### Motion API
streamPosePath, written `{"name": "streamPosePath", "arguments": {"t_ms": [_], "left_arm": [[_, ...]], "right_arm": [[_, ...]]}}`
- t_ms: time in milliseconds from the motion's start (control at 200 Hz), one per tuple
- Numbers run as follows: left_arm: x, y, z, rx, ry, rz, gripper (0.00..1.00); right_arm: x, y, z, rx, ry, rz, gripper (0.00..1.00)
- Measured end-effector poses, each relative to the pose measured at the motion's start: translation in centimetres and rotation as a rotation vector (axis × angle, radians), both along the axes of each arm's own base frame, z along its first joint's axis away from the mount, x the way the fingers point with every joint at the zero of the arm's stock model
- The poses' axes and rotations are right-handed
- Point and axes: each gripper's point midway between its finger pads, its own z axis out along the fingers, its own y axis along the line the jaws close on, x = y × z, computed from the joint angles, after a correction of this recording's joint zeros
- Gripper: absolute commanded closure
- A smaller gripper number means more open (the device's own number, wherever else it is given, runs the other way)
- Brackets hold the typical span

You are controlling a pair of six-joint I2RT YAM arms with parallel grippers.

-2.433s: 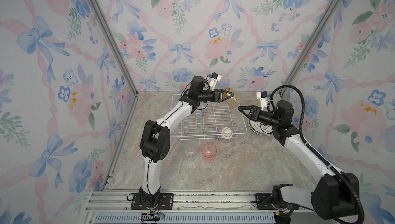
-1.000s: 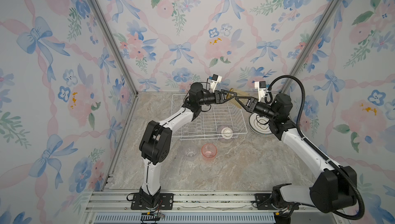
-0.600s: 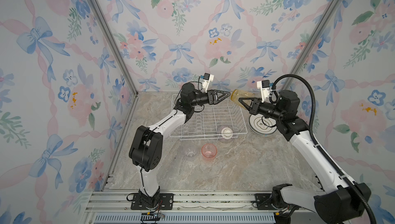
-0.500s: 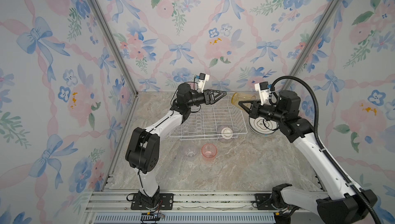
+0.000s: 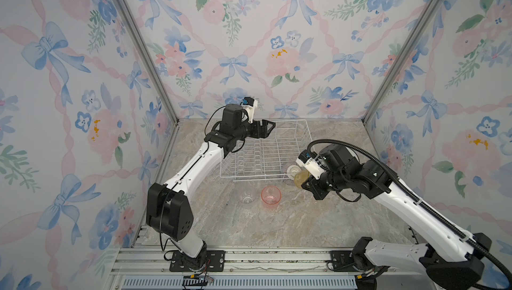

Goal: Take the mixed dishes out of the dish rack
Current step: 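Carry the yellow cup down with the right gripper while the left gripper withdraws, then lower the yellow cup onto the table beside the pink cup with the right gripper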

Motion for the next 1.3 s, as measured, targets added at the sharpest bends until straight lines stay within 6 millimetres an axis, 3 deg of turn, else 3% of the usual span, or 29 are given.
{"name": "streamPosePath", "arguments": {"t_ms": [195, 535, 1065, 1300], "left_arm": [[-0.5, 3.2, 0.0, 0.116, -0.017, 0.091, 0.04], [-1.6, 5.5, -1.6, 0.177, 0.013, 0.119, 0.04], [-1.9, 7.4, -2.3, 0.192, 0.024, 0.144, 0.04], [-1.9, 7.6, -2.5, 0.190, 0.032, 0.144, 0.04]], "right_arm": [[-1.5, 0.9, -5.2, -0.170, 0.126, 0.062, 1.00], [-2.4, 2.2, -11.6, -0.367, 0.283, 0.117, 1.00], [-1.3, 2.9, -15.9, -0.475, 0.334, 0.132, 1.00], [-0.3, 3.5, -16.8, -0.479, 0.311, 0.124, 1.00]]}}
